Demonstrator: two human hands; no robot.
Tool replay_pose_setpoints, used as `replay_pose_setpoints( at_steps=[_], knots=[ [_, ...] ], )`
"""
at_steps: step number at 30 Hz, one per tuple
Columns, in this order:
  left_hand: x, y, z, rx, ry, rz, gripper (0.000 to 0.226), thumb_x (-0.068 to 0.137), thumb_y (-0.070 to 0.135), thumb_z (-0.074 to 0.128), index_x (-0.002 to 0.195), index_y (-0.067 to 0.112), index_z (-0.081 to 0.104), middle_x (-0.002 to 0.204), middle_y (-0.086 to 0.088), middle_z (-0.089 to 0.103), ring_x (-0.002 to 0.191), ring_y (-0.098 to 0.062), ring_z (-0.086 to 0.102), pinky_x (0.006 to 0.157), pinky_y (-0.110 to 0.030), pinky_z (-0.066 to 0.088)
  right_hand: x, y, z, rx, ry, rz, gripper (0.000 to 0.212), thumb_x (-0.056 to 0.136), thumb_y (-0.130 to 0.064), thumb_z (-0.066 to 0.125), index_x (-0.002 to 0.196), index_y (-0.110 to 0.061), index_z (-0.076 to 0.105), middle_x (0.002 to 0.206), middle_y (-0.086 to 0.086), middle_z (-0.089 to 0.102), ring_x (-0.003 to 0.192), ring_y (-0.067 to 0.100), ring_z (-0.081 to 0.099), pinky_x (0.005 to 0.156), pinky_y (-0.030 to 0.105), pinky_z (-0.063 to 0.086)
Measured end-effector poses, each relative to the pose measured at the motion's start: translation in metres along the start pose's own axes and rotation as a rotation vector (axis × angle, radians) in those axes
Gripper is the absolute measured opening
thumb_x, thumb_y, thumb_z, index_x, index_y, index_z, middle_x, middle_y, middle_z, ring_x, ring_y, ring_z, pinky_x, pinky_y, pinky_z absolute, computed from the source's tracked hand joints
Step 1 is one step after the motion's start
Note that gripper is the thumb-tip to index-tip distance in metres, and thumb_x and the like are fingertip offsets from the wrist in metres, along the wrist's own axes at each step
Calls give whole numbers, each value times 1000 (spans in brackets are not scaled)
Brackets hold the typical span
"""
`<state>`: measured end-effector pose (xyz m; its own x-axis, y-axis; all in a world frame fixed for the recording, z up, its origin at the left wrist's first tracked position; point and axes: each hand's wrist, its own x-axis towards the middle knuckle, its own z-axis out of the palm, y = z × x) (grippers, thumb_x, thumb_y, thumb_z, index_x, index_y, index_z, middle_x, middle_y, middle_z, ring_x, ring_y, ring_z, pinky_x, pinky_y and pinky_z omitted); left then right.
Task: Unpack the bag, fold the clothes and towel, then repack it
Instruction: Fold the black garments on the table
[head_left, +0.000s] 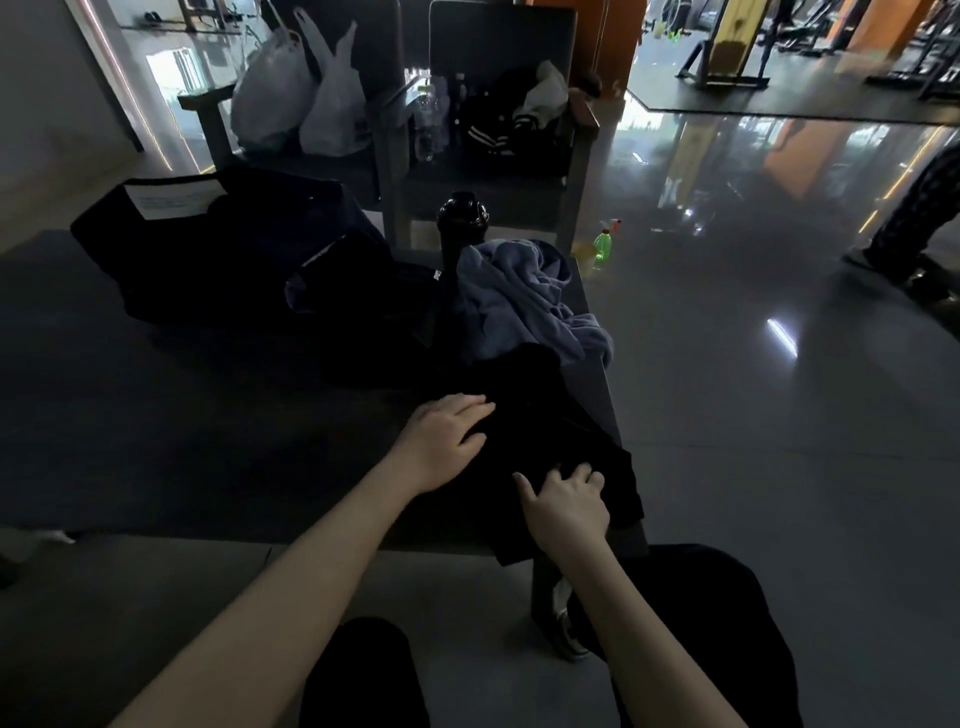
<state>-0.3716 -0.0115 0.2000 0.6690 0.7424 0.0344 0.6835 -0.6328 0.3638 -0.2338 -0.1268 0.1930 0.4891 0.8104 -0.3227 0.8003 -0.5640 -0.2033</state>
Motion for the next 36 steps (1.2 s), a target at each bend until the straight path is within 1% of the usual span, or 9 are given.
replay_pose_setpoints(
  at_steps=[4,7,12,15,18,23,29,32,36],
  knots=[
    [-53,20,13,133,-72,269,77,80,67,23,145,28,38,154,9,30,144,-14,21,115,-33,10,12,3,5,62,-37,23,53,99,-45,24,128,-11,52,142,19,32,130,35,26,94,40,38],
    [-72,24,29,295,-208,272,91,74,74,12,150,27,25,158,10,18,147,-13,9,114,-31,-4,9,7,0,151,-53,-20,41,95,-30,30,119,-8,55,134,18,40,124,35,34,91,40,36],
    [-85,35,42,509,-146,155,89,89,61,42,152,11,5,160,-4,4,147,-22,0,117,-41,-4,3,47,-11,165,92,-235,50,91,-22,46,141,-21,43,154,6,26,138,27,24,108,39,30],
    [-87,46,55,399,-74,147,79,85,43,62,148,12,27,149,-8,33,138,-30,31,115,-41,20,3,72,-1,-38,143,-349,49,93,-34,48,142,-29,40,156,-2,24,143,20,17,114,38,17],
    [-83,46,57,282,86,215,57,54,22,85,109,16,70,106,-1,69,98,-21,66,88,-33,51,-1,84,5,-43,58,-365,54,95,-50,41,146,-32,32,158,-6,18,145,16,13,115,36,14],
    [-81,26,38,-138,3,43,39,83,17,68,121,15,62,119,-2,64,112,-20,59,98,-31,45,-9,99,1,-92,14,-497,108,57,-91,26,146,-30,33,153,-13,27,143,13,20,113,34,20],
    [-89,10,13,-445,-169,-191,26,93,15,59,117,25,60,105,4,66,98,-9,62,90,-27,48,-5,111,13,98,297,-617,58,69,-23,77,125,-22,62,141,-1,49,131,24,41,102,46,41],
    [-91,0,7,-503,-195,-213,26,93,15,60,117,25,60,106,6,66,101,-7,62,93,-25,47,3,114,17,156,276,-684,47,70,-21,77,116,-18,68,137,3,54,127,26,47,102,46,42],
    [-91,-2,-3,-791,-124,-287,19,95,12,56,103,28,60,103,13,64,97,1,59,88,-18,42,1,103,11,382,219,-569,9,83,-19,72,90,-13,75,95,-2,69,100,10,54,88,31,45]
  ],
)
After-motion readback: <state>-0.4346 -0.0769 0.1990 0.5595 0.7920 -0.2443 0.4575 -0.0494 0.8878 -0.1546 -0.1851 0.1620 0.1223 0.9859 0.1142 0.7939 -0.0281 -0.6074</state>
